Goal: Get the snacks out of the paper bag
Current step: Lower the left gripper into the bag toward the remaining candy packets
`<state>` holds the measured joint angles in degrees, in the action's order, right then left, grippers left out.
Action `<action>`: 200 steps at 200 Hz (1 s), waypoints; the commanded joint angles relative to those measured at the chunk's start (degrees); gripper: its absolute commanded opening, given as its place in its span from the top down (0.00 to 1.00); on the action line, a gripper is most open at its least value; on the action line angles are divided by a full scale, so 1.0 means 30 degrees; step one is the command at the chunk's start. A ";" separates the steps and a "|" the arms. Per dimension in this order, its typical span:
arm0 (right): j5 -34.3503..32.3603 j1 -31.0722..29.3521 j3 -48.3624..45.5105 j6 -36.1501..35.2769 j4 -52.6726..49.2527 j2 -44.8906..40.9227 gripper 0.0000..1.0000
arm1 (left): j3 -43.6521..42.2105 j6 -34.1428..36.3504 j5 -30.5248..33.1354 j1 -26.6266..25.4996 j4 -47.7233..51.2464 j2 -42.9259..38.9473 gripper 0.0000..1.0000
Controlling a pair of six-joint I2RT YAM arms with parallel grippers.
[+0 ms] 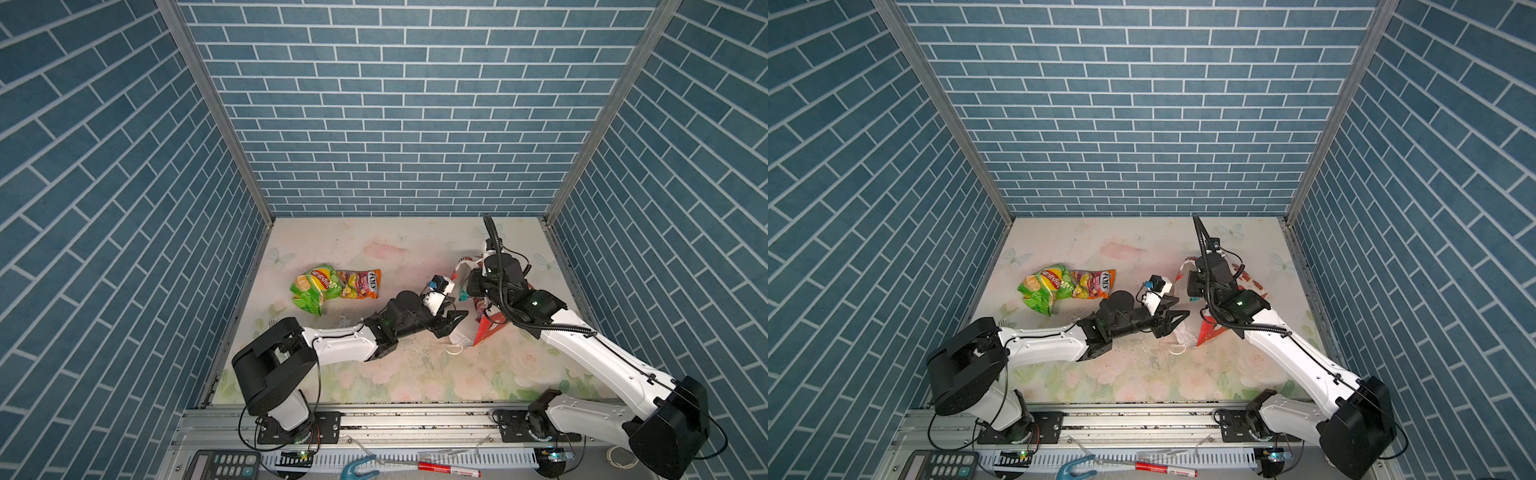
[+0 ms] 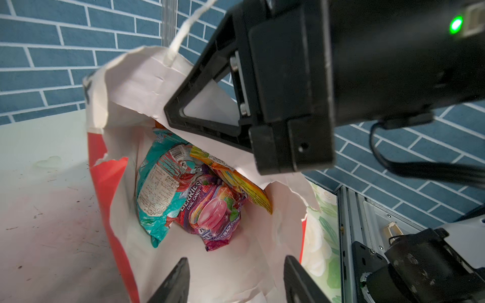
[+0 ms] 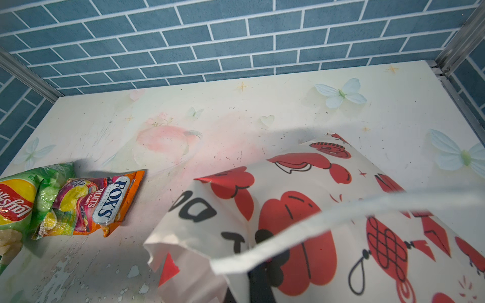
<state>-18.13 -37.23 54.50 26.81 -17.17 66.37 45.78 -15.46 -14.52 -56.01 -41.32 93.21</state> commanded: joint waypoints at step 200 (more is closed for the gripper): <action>-0.0490 0.0143 -0.0406 0.0146 -0.1159 -0.1706 1.00 | 0.4465 0.1097 -0.0082 -0.0081 -0.1242 0.5777 0.33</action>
<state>-19.22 -37.06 53.87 25.65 -21.85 62.98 60.29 -11.84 -13.41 -56.14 -41.08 108.75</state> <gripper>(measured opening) 0.048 0.660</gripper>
